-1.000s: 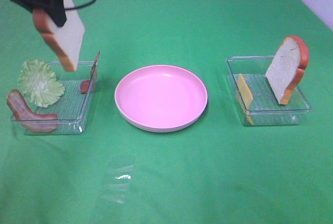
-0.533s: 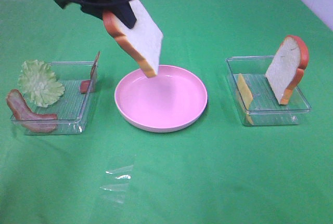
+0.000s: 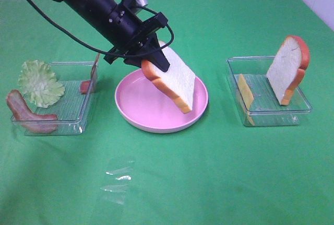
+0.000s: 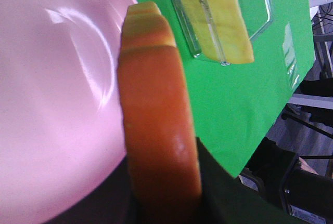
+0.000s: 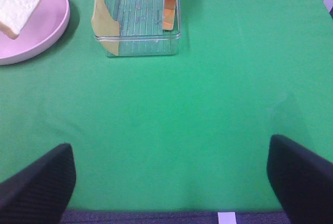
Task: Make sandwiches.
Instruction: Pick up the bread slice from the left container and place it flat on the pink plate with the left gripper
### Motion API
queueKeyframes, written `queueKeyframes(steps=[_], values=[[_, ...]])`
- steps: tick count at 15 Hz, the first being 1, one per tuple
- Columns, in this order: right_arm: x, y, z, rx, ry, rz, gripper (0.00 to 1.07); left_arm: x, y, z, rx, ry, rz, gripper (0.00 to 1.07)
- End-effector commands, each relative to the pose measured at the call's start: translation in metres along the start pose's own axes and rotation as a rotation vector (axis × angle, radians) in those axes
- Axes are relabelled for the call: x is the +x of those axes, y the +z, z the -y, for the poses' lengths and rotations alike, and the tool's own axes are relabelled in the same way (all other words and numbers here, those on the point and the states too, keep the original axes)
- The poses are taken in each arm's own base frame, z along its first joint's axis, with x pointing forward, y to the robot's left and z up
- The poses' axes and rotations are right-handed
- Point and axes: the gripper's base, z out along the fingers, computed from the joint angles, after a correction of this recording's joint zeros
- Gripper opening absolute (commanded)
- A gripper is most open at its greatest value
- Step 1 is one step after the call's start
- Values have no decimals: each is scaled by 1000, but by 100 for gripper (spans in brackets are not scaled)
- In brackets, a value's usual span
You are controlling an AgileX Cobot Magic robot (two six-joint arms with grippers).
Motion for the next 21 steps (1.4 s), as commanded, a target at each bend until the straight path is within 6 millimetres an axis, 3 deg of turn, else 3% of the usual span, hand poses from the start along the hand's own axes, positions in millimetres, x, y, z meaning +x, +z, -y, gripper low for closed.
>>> queueKeyframes(steps=[1,5,13,15,16,17,19,21], values=[[3,-2,0,2,-6,27,96,-4,9,-2,23,-16,38,0],[3,-2,0,2,-6,27,96,-9,9,-3,22,-9,90,0],[3,-2,0,2,-6,27,96,-7,32,-23,28,-60,51,3],[3,-2,0,2,-6,27,96,-7,34,-24,26,-63,49,16],[3,-2,0,2,-6,27,96,-8,34,-24,24,-63,53,28],[3,-2,0,2,-6,27,96,-8,34,-26,6,-60,54,56],[3,-2,0,2,-6,27,96,-11,28,-25,-49,-43,68,83],[3,-2,0,2,-6,27,96,-15,19,-21,-93,-23,66,92]])
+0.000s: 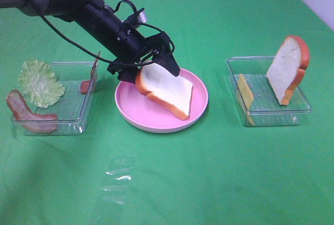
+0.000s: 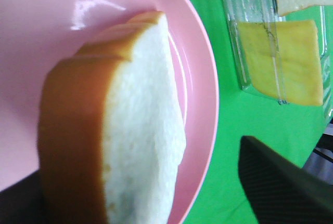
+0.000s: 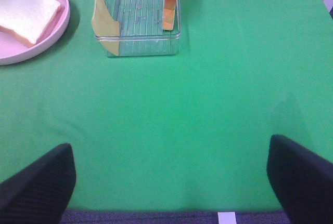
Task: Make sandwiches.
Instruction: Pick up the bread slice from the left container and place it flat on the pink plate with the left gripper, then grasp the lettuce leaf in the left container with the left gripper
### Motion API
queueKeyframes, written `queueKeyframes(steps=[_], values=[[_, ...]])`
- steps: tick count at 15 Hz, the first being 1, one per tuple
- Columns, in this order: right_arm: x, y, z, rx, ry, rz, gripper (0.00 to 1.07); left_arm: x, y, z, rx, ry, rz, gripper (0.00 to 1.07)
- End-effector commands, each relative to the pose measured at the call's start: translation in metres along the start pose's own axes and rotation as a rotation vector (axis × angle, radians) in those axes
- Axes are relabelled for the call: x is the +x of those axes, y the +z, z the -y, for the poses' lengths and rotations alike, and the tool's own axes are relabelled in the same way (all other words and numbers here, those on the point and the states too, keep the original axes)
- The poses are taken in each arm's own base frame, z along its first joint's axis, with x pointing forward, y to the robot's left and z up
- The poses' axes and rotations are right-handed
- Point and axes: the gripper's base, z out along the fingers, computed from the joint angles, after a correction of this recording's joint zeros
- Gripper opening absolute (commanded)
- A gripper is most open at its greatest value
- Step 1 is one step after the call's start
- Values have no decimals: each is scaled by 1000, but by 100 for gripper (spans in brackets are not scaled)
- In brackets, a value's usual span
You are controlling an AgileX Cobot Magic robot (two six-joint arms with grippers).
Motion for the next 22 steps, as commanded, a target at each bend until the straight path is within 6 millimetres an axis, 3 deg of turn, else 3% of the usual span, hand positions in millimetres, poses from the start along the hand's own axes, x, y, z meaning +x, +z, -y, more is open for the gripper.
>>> queueKeyframes(steps=[1,5,7,9,12,13,14,16,17,20,22], values=[[3,-2,0,2,-6,27,96,-6,-17,13,-62,24,-8,92],[3,-2,0,2,-6,27,96,-10,-49,33,-248,50,-113,92],[2,-1,0,2,-6,23,96,-11,-66,65,-246,112,-47,92],[2,-1,0,2,-6,23,96,-6,-81,83,-261,152,-22,92],[2,-1,0,2,-6,23,96,15,-131,97,-451,224,35,92],[2,-1,0,2,-6,23,96,35,-171,85,-606,202,63,92],[2,-1,0,2,-6,23,96,41,-180,81,-630,188,69,92],[2,-1,0,2,-6,23,96,52,-218,54,-695,107,102,92],[2,-1,0,2,-6,23,96,52,-223,50,-699,91,107,92],[2,-1,0,2,-6,23,96,47,-248,-1,-733,-38,121,91],[2,-1,0,2,-6,23,96,41,-240,-41,-743,-107,64,91]])
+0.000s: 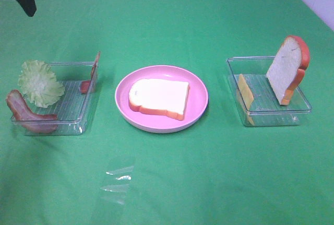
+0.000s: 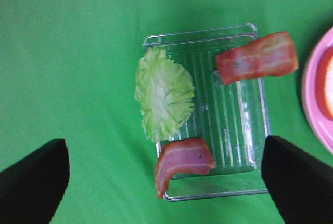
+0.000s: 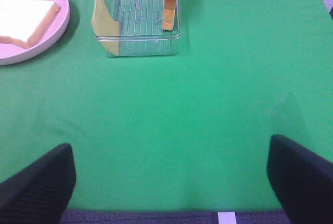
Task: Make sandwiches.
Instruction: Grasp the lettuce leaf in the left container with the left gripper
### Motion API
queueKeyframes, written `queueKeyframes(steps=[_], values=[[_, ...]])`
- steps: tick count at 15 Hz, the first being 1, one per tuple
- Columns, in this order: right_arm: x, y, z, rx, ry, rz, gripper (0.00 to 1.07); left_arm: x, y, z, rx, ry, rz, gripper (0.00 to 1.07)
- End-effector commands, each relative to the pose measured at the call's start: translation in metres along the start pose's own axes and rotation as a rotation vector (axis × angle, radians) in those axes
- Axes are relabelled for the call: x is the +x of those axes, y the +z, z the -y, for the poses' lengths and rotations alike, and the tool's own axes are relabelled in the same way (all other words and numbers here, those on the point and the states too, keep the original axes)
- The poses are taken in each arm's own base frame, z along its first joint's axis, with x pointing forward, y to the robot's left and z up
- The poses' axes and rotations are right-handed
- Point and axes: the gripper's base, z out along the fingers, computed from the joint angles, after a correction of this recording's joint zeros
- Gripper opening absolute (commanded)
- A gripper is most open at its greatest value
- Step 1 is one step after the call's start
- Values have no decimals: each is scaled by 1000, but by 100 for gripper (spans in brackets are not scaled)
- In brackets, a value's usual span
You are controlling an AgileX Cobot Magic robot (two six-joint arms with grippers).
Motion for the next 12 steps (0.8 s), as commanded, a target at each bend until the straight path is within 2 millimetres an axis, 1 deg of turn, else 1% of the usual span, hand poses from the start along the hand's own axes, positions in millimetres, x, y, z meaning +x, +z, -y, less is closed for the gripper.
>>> queueKeyframes(steps=[1,3,4,6,7,9,12], values=[[2,-1,0,2,-6,23,96,8,31,-11,-9,-14,-167,91],[2,-1,0,2,-6,23,96,4,65,-18,-12,-17,-224,91],[2,-1,0,2,-6,23,96,4,71,-18,-12,-17,-238,91],[2,-1,0,2,-6,23,96,4,94,-18,-8,-17,-277,91],[2,-1,0,2,-6,23,96,5,110,-17,2,-18,-303,91],[2,-1,0,2,-6,23,96,6,125,-16,3,-18,-324,91],[2,-1,0,2,-6,23,96,5,135,-15,12,-22,-328,91]])
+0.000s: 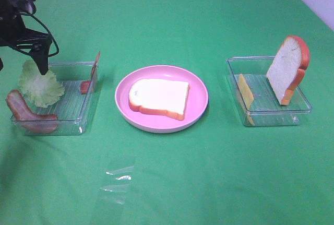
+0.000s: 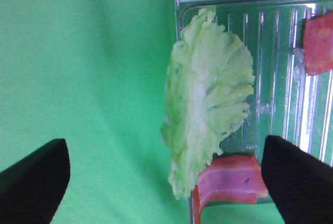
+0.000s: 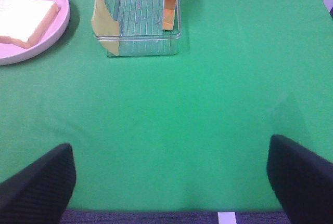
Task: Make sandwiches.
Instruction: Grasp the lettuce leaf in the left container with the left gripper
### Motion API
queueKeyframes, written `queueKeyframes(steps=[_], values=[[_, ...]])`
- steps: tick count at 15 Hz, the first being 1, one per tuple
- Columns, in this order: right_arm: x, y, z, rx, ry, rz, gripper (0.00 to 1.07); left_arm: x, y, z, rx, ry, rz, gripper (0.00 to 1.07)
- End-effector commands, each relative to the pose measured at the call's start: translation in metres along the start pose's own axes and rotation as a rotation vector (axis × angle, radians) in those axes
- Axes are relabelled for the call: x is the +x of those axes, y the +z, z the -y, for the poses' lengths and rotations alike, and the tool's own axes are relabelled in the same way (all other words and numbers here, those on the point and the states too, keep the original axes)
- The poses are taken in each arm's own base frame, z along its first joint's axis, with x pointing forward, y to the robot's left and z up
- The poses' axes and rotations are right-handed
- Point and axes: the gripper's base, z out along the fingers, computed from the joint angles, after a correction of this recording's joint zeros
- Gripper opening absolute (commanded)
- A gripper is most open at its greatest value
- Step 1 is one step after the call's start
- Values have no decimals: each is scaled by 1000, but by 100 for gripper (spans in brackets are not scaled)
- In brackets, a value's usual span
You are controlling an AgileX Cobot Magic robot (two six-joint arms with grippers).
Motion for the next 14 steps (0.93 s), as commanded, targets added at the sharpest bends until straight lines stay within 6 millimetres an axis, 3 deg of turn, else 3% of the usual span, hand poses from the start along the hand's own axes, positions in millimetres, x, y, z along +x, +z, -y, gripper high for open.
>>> queueKeyframes(steps=[1,8,14], values=[[2,-1,0,2,-6,23,96,5,3,1,9,0,-64,91],[2,-1,0,2,-6,23,96,2,18,2,19,-1,-70,67],[2,-1,0,2,-6,23,96,2,18,2,24,13,-74,10]])
